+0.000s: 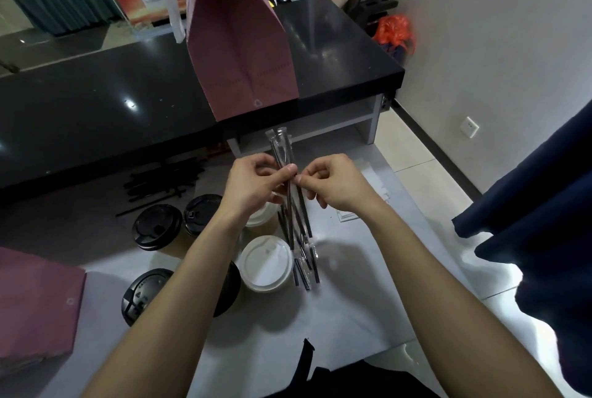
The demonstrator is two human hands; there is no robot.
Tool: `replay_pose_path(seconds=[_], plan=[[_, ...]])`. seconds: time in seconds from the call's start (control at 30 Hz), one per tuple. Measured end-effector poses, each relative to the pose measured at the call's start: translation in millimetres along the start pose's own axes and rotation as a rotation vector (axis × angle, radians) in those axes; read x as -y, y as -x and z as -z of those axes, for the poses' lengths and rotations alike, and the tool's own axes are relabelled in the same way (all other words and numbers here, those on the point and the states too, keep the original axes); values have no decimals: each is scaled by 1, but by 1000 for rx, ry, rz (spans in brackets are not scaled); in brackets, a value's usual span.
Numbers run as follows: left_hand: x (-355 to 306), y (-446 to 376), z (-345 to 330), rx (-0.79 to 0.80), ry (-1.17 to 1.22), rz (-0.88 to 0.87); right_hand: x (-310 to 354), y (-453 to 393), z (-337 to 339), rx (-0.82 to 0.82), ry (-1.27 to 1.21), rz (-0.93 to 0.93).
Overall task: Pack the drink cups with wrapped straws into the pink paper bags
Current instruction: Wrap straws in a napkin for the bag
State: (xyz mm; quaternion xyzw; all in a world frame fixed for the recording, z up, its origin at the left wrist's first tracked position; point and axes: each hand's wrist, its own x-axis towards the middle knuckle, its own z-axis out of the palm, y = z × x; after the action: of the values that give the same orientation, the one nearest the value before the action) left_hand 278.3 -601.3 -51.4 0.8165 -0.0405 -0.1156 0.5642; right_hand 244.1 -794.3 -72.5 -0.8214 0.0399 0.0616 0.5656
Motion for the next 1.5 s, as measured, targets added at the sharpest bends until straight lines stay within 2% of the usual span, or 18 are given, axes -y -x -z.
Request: replay_pose_path(seconds=[0.17,0.27,0.5,0.57,0.67,0.73,0.83,0.9,1.07,1.2,1.27,1.4,1.47,1.5], plan=[[4,-5,4,-56,-6,16,-17,-6,2,-61,-8,-39],[6,-7,6,-66,15,29,-33,-10,0,-88,156,-109],[7,-8,4,-71,113,62,-72,-12,-31,57,560,-195],[5,-8,1,-69,141,75,-81,-12,-28,-4,595,-210],[1,-9,-4,-54,148,87,-93,-13,-8,-271,663,-170],[-3,-9,-8,-40,124,83,-103,-15,7,-382,683,-161],[-6,-9,-14,-20,104,58,-120,-21,18,-311,736,-217],[-5,-9,-17,-16,96,42,-126,-22,18,-281,716,-227],[-4,-13,-19,-13,114,-7,-112,-21,23,-349,676,-161],[-5,-18,-18,-6,-70,-67,-80,-14,48,-367,504,7],[-9,-17,-17,32,-149,-162,-59,-6,61,-292,404,96],[-19,-15,-24,67,-464,-353,-32,3,67,-99,180,175],[-22,-16,-27,31,-493,-368,-35,-2,62,-136,50,192],[-21,-17,-27,1,-493,-364,-40,-4,59,-210,9,184]])
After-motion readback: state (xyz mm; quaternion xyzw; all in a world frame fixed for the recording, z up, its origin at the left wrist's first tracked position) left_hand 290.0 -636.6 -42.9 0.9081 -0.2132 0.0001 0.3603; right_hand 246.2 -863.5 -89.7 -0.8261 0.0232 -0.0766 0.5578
